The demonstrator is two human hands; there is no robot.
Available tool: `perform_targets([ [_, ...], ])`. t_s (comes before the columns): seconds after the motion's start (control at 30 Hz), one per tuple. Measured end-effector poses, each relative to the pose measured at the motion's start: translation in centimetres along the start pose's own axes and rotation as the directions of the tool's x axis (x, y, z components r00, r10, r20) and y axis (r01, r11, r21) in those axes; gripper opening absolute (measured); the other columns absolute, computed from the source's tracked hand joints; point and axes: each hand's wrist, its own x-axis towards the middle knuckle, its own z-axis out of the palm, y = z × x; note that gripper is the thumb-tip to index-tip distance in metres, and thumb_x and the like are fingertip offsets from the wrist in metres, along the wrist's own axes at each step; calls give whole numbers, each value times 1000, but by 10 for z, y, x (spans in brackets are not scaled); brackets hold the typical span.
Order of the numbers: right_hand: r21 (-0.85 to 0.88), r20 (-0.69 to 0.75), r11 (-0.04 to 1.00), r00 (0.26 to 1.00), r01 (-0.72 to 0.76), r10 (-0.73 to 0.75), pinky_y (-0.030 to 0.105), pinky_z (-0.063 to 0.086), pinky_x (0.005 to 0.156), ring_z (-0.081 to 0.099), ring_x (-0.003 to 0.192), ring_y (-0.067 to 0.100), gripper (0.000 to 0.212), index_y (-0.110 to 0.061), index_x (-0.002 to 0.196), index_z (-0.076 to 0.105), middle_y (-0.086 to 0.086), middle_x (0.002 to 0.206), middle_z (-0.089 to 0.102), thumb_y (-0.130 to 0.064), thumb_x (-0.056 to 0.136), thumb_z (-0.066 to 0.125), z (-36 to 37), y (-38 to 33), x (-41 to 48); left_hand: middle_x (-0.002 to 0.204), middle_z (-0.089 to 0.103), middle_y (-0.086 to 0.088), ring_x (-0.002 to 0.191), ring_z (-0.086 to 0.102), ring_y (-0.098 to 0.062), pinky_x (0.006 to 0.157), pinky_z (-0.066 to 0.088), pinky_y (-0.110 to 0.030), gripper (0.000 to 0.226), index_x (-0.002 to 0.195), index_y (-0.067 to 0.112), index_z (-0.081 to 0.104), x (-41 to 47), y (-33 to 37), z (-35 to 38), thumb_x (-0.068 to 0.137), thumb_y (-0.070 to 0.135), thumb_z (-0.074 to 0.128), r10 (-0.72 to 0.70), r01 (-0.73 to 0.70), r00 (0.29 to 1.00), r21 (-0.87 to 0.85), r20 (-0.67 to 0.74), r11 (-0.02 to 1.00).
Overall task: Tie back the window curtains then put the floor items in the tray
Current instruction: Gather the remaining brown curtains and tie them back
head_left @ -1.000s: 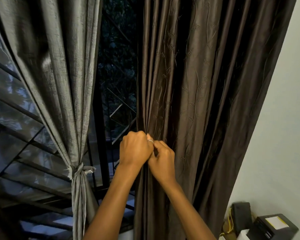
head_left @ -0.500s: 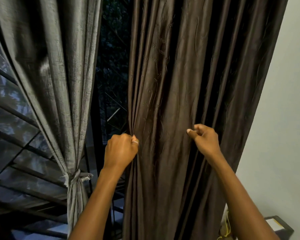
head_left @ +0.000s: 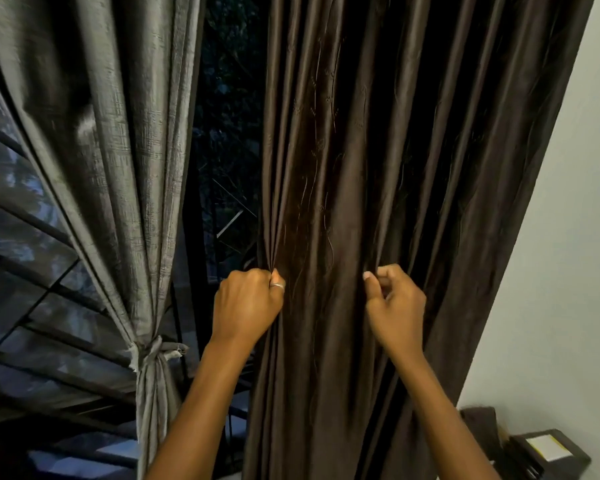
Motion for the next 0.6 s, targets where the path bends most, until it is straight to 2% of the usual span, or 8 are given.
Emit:
perform_targets([
  [0.07,71,30,997,1000,4,-6,29,50,59,60,64,10,16,-20,81,61,-5,73,63,-19,97,65,11,-13,-11,45,36,5,41,35,-12,42,22,-28,56,48,22,35,-3,9,3,100,30,53,17,-17,1000,-7,8,1000],
  [0.13,116,72,993,997,2,-10,31,52,60,62,66,8,13,-19,84,63,-5,76,65,-20,97,65,24,-26,-19,48,46,-2,44,44,-22,45,31,-32,55,49,23,34,-6,18,8,100,32,51,44,-44,999,-27,13,999],
  [0.2,172,118,985,993,-10,-11,33,54,64,65,71,7,10,-16,87,65,-5,79,67,-19,97,64,36,-37,-27,55,59,-10,52,55,-30,50,32,-32,52,52,24,34,-9,25,15,101,33,49,81,-80,997,-56,16,995],
  [0.27,223,135,974,991,-37,7,31,55,66,66,73,7,9,-15,88,65,-5,79,69,-17,97,64,45,-44,-32,53,57,-7,51,56,-26,51,30,-30,52,51,25,36,-10,25,20,101,34,48,94,-91,995,-102,17,991],
  [0.37,280,171,958,985,-67,19,23,53,65,66,74,7,9,-14,89,66,-3,81,69,-16,98,63,50,-48,-33,48,52,4,46,51,-14,47,29,-29,51,54,19,51,-8,14,21,102,36,48,76,-73,997,-173,15,982],
  [0.47,296,209,951,977,-93,31,29,57,71,68,80,8,8,-14,96,68,1,89,70,-16,99,61,54,-48,-33,46,51,5,46,53,-11,42,26,-20,50,57,18,57,-7,6,23,102,38,46,79,-69,996,-248,31,966],
  [0.53,273,203,959,979,-79,23,32,57,75,67,84,7,9,-16,100,69,0,94,69,-17,99,60,57,-47,-37,47,53,7,49,55,-8,43,31,-19,49,60,21,60,-8,6,23,103,39,45,87,-72,995,-281,42,957],
  [0.6,235,175,971,985,-38,-4,27,55,72,65,85,4,10,-19,102,69,-6,95,65,-18,99,59,58,-46,-43,50,57,7,50,57,-7,44,36,-21,47,66,22,66,-9,6,23,103,40,43,94,-72,994,-290,62,954],
])
